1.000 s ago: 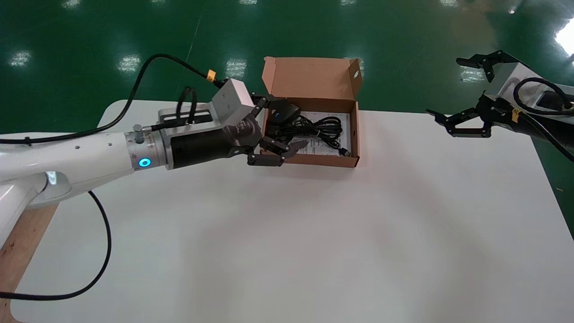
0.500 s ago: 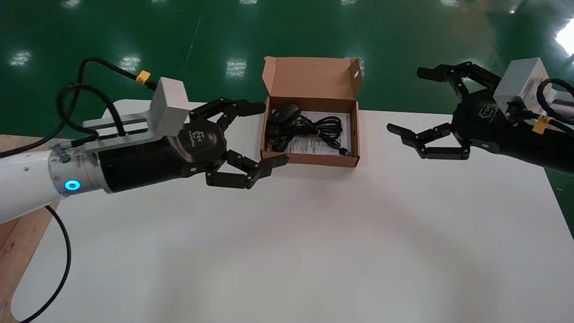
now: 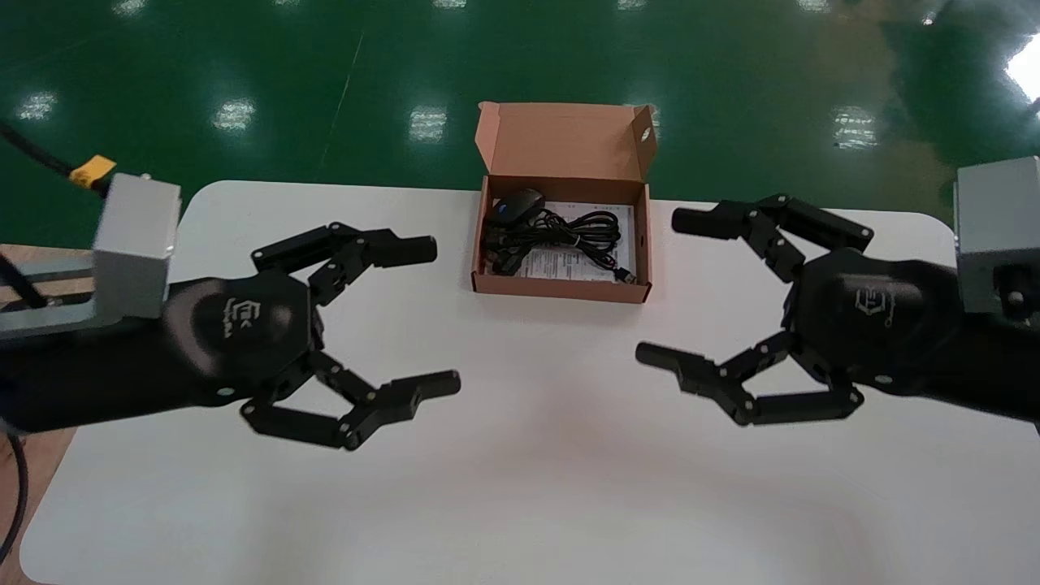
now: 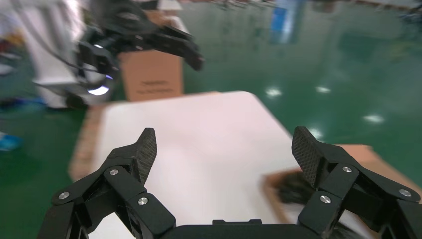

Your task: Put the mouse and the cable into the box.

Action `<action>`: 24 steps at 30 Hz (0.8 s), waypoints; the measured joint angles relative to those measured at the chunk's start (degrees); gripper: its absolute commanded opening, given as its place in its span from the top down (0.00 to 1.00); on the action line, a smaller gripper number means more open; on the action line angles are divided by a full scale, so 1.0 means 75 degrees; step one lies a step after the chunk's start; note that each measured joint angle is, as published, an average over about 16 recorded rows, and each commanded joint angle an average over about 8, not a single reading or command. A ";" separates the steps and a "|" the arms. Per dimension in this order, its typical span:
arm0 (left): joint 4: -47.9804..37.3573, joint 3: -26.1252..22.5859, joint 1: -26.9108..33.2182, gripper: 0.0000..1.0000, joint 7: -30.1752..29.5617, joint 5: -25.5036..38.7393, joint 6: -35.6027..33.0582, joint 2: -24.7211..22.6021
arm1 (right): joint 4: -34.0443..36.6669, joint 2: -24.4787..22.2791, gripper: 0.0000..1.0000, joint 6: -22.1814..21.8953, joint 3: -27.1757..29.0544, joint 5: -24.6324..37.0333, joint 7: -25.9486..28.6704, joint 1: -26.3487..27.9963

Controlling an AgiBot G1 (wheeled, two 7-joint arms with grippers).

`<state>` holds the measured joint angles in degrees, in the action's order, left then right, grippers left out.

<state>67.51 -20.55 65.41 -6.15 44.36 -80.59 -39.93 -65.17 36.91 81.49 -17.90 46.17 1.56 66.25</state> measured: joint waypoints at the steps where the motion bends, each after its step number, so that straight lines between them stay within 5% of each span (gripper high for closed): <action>1: 0.0102 0.0076 -0.0065 0.00 -0.0077 -0.0042 -0.0086 0.0083 | -0.0141 -0.0032 0.00 0.0070 0.0032 -0.0072 0.0154 -0.0079; 11: 0.0898 0.0665 -0.0561 0.00 -0.0632 -0.0371 -0.0753 0.0718 | -0.1245 -0.0276 0.00 0.0621 0.0278 -0.0638 0.1283 -0.0686; 24: 0.0926 0.0690 -0.0586 0.00 -0.0661 -0.0395 -0.0780 0.0747 | -0.1289 -0.0291 0.00 0.0642 0.0295 -0.0673 0.1334 -0.0717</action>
<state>74.46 -15.38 61.02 -11.11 41.40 -86.43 -34.33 -74.83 34.72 86.30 -15.69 41.13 11.56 60.87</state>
